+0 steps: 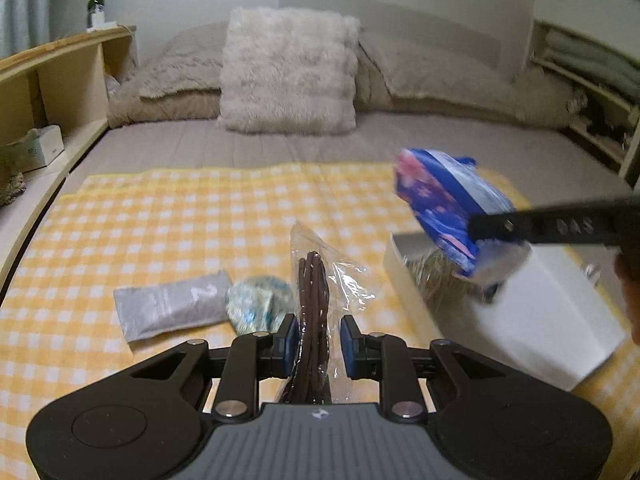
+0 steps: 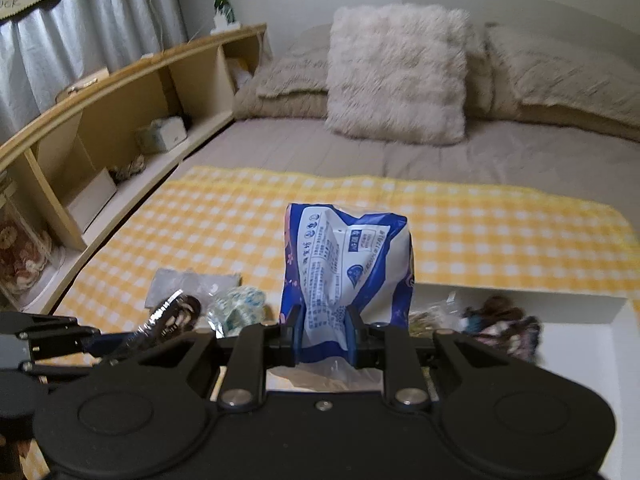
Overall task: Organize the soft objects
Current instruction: 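Carry the cable bag and tissue pack over the white box with both tools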
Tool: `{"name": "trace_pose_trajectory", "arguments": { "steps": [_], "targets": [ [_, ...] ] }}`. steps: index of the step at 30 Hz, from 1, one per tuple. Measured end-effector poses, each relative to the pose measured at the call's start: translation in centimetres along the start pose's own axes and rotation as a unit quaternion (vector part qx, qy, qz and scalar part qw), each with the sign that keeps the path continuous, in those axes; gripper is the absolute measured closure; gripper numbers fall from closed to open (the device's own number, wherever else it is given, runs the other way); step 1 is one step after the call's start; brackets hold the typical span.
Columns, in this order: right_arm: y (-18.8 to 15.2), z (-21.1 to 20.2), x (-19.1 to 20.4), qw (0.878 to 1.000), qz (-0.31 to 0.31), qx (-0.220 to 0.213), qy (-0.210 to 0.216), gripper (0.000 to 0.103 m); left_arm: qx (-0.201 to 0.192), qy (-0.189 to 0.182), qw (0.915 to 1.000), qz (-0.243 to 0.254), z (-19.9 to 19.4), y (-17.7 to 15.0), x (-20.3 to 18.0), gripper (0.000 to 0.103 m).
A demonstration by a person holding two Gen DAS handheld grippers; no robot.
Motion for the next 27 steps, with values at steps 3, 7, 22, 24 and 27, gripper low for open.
{"name": "trace_pose_trajectory", "arguments": {
  "steps": [3,7,22,24,27],
  "targets": [
    [0.2,-1.2,-1.9,1.000,0.015,-0.013,-0.009,0.081,-0.027,-0.003,0.9996,-0.011,-0.2,0.9,-0.5,0.078],
    [0.3,-2.5,-5.0,0.999,0.034,-0.029,-0.028,0.081,-0.045,-0.013,0.9986,-0.022,-0.1,1.8,-1.5,0.078],
    [-1.3,-3.8,-15.1,0.989,0.092,-0.030,-0.113,0.081,-0.032,-0.100,0.9935,-0.045,4.4,2.3,-8.0,0.077],
    [-1.7,-3.4,-16.3,0.987,0.093,-0.023,-0.127,0.081,-0.022,-0.112,0.9918,-0.057,5.3,2.0,-8.8,0.077],
    [-2.4,-2.7,-17.9,0.985,0.091,-0.010,-0.146,0.081,-0.004,-0.132,0.9876,-0.086,6.8,1.4,-9.8,0.077]
  ]
}}
Point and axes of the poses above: each gripper's, at about its wrist camera, not at the fingertips, and z roughly the way its jaws point, x to its left, y to its top, the point moved 7 cm from there along z, roughly the way its jaws point, and after that the axes turned 15 degrees about -y, right-handed, at the moved point
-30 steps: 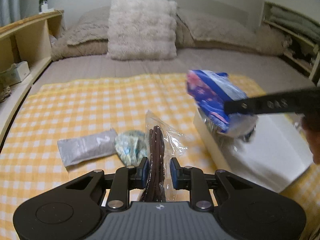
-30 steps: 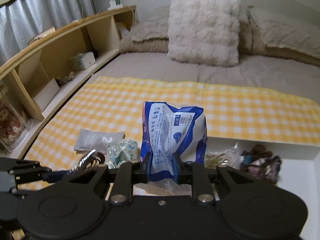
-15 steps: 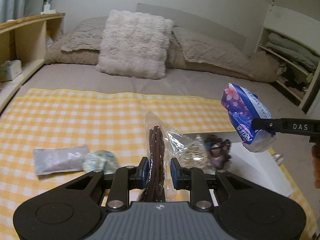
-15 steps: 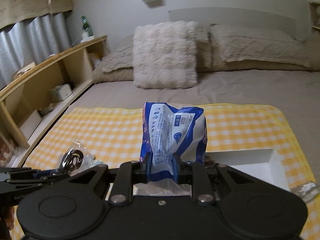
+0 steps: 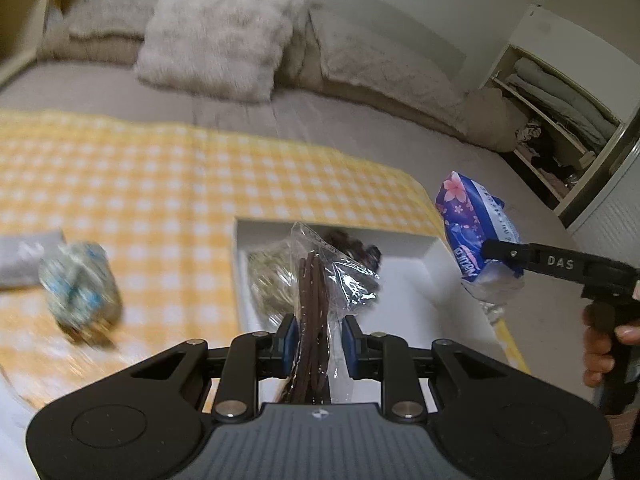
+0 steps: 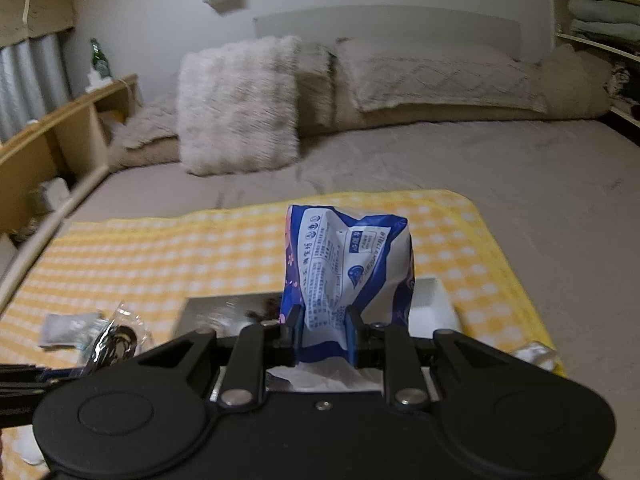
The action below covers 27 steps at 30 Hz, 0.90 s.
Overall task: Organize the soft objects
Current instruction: 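Carry the cable bag and tissue pack over the white box with both tools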
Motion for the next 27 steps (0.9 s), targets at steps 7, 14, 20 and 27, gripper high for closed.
{"name": "trace_pose_trajectory", "arguments": {
  "steps": [7,14,20,27],
  "targets": [
    [-1.3,2.6,-1.8,0.999,-0.031,0.028,-0.031,0.081,0.033,-0.024,0.9974,-0.060,3.1,-2.0,-0.6,0.077],
    [-2.7,5.5,-1.2,0.994,-0.086,0.062,-0.038,0.081,0.051,-0.001,0.9946,-0.090,4.9,-3.2,0.9,0.077],
    [-3.2,7.8,-0.6,0.990,-0.106,0.082,-0.043,0.081,0.052,0.026,0.9940,-0.093,5.5,-3.2,2.5,0.077],
    [-3.3,10.3,-0.1,0.987,-0.122,0.089,-0.045,0.080,0.060,0.032,0.9940,-0.087,6.0,-3.1,2.7,0.076]
  ]
}}
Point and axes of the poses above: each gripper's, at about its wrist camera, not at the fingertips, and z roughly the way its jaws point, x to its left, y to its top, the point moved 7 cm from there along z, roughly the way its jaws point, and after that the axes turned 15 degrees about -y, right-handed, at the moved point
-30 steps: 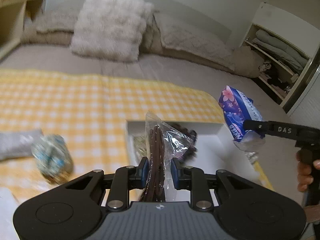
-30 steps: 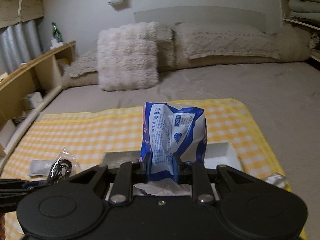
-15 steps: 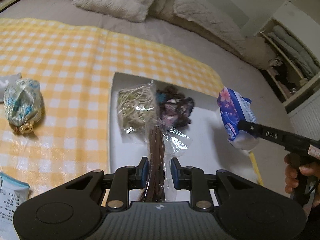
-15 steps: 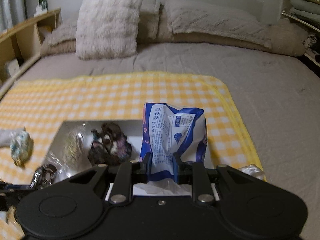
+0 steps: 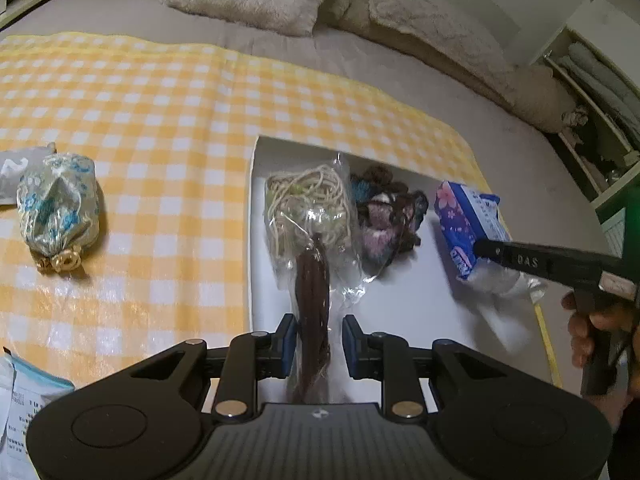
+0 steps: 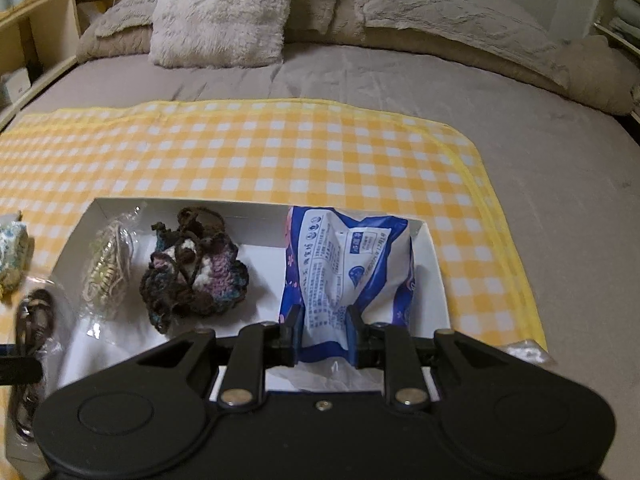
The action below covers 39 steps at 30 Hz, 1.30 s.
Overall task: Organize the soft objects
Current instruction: 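Carry the cable bag and tissue pack over the white box with both tools, then open both tools to drop the cable bag and tissue pack in the box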
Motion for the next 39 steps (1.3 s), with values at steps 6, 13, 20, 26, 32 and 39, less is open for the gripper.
{"name": "trace_pose_trajectory", "arguments": {
  "steps": [6,13,20,26,32,39],
  "targets": [
    [-0.3,1.3,0.1,0.999,-0.009,0.010,-0.036,0.061,0.020,0.009,0.9997,0.007,0.1,-0.5,0.2,0.076],
    [-0.2,0.4,-0.2,0.999,-0.001,0.005,-0.038,0.044,0.047,0.025,0.9980,0.035,0.2,-1.7,0.6,0.077],
    [0.2,-1.1,-2.2,0.998,0.049,-0.006,-0.040,0.052,0.042,0.021,0.9962,0.073,0.1,-2.1,-0.6,0.077],
    [0.4,-1.5,-3.1,0.995,0.099,0.000,-0.017,0.078,0.010,-0.012,0.9951,0.098,0.5,-0.8,-2.4,0.077],
    [0.4,-1.3,-2.4,0.996,0.083,-0.002,-0.015,0.077,0.011,0.037,0.9897,0.138,3.1,0.3,-1.1,0.078],
    [0.7,-1.2,-1.6,0.997,0.076,-0.006,0.013,0.077,0.068,0.066,0.9803,0.173,4.1,-1.3,-0.1,0.079]
  ]
}}
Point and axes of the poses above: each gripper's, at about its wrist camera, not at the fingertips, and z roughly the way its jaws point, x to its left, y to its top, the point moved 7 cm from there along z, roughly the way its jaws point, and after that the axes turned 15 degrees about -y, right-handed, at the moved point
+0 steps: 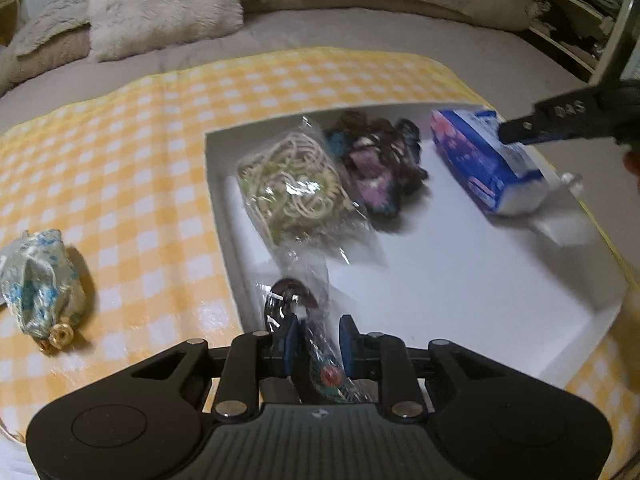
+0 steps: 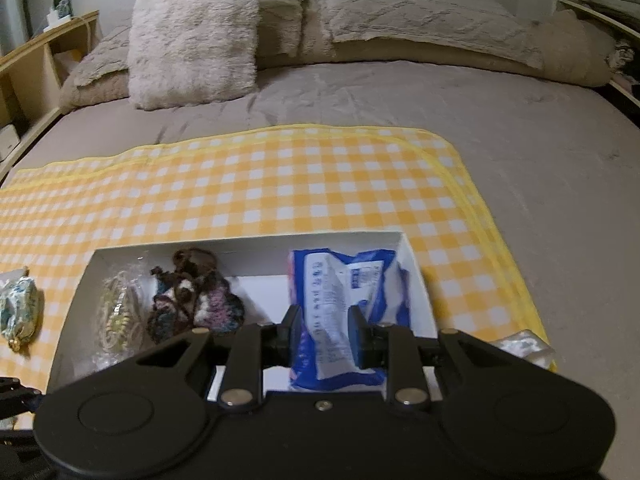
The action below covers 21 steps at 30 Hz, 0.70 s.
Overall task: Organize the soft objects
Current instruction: 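Open both tools to drop the cable bag and tissue pack in the box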
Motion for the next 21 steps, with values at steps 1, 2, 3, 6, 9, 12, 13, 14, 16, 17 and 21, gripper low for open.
{"name": "trace_pose_trajectory", "arguments": {
  "steps": [1,2,3,6,9,12,13,14,16,17,21],
  "targets": [
    [-0.1,0.2,0.2,1.000,-0.005,0.003,0.000,0.077,0.003,-0.005,1.0000,0.000,0.0,-0.2,-0.1,0.079],
    [-0.2,0.4,0.5,1.000,-0.012,0.009,-0.004,0.077,0.006,-0.005,1.0000,0.004,0.0,-0.3,-0.2,0.079],
    [-0.4,0.8,0.7,1.000,-0.019,0.015,-0.010,0.077,0.010,-0.001,0.9998,0.016,0.1,-0.5,-0.4,0.079],
    [-1.3,2.1,0.7,0.998,-0.043,0.036,-0.039,0.077,0.018,0.006,0.9992,0.036,0.2,-0.9,-0.9,0.079],
    [-1.6,2.7,0.4,0.997,-0.051,0.041,-0.049,0.077,0.023,0.002,0.9992,0.032,-0.1,-0.9,-1.0,0.079],
    [-1.5,2.2,0.2,0.997,-0.045,0.036,-0.043,0.077,0.015,-0.005,0.9997,0.019,-0.6,-0.7,-0.7,0.077],
    [-1.4,1.9,0.1,0.998,-0.043,0.031,-0.039,0.076,0.009,-0.007,0.9998,0.017,-0.8,-0.6,-0.7,0.077],
    [-1.3,1.6,0.0,0.998,-0.041,0.026,-0.036,0.074,0.004,-0.010,0.9998,0.016,-1.1,-0.4,-0.7,0.077],
    [-1.1,0.7,-0.2,0.999,-0.035,0.016,-0.032,0.070,-0.004,-0.020,0.9998,0.009,-1.8,-0.2,-0.8,0.075],
    [-1.0,0.1,-0.3,0.999,-0.031,0.011,-0.029,0.068,-0.007,-0.024,0.9997,0.005,-2.2,-0.1,-0.9,0.073],
    [-0.7,-2.3,-1.1,1.000,-0.012,-0.011,-0.021,0.060,-0.024,-0.033,0.9992,-0.004,-3.7,0.1,-1.6,0.061]
  ]
}}
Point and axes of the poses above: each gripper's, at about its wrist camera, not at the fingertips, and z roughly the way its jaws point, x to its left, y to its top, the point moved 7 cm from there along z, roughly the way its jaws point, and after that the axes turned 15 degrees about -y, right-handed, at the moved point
